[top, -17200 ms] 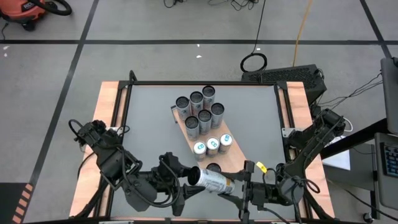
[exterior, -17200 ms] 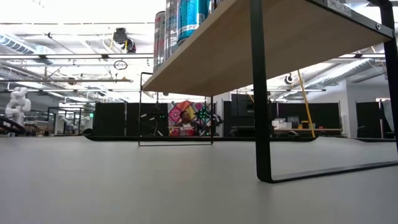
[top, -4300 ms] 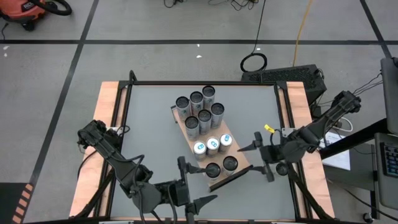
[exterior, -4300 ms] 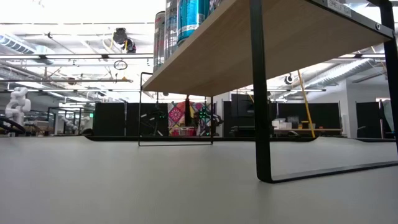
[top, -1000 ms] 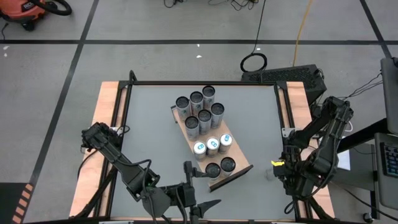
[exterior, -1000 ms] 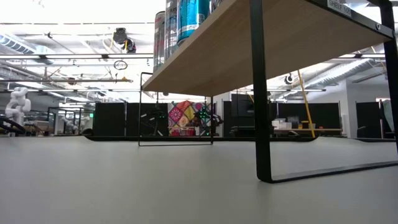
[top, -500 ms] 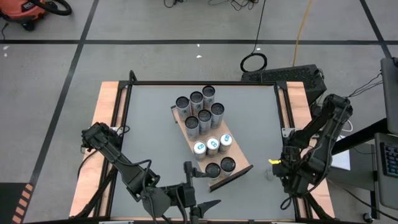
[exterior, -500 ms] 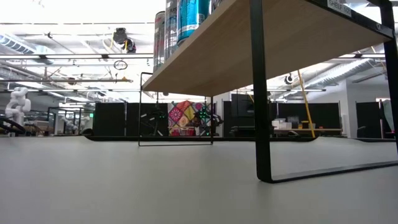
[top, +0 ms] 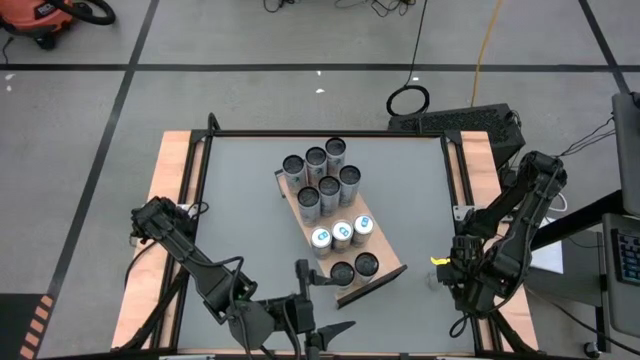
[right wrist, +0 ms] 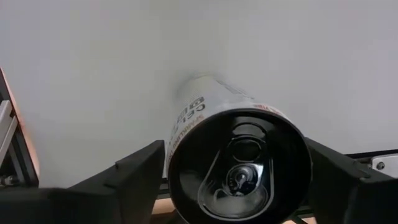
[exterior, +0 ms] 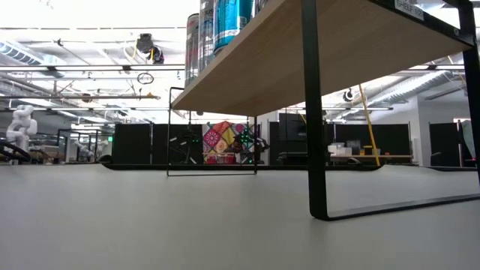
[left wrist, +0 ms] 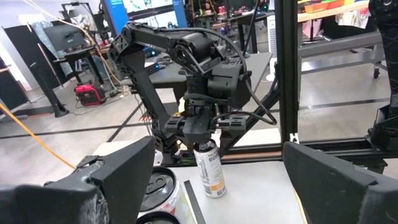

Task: Place canned beverage on shelf
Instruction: Put the white-yellow soda can on the shelf aligned with the other white-yellow soda cans

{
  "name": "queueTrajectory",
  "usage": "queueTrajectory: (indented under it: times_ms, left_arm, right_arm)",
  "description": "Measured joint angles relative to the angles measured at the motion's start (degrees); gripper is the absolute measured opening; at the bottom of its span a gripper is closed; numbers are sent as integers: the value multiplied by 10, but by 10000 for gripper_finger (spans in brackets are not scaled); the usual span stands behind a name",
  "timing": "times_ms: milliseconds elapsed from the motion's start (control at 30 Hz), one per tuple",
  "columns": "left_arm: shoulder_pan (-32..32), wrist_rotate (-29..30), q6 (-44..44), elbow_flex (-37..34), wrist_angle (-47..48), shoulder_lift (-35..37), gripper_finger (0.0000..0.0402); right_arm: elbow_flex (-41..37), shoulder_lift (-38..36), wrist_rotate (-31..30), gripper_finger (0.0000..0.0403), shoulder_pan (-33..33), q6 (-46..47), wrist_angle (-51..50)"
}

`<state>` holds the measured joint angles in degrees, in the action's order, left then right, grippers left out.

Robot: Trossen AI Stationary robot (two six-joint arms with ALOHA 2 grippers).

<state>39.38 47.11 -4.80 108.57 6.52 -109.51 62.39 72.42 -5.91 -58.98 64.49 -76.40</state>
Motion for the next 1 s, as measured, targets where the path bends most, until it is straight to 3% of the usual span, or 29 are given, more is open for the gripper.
queueTrajectory:
  times_ms: [333,633,1000]
  left_arm:
    - [0,0,0,0,0,0,356]
    - [0,0,1,0,0,0,356]
    - [0,0,2,0,0,0,356]
  right_arm:
    - [1,0,13,185,0,-3,24]
    - [50,1,35,191,0,0,52]
    - [173,1,1,185,0,-148,144]
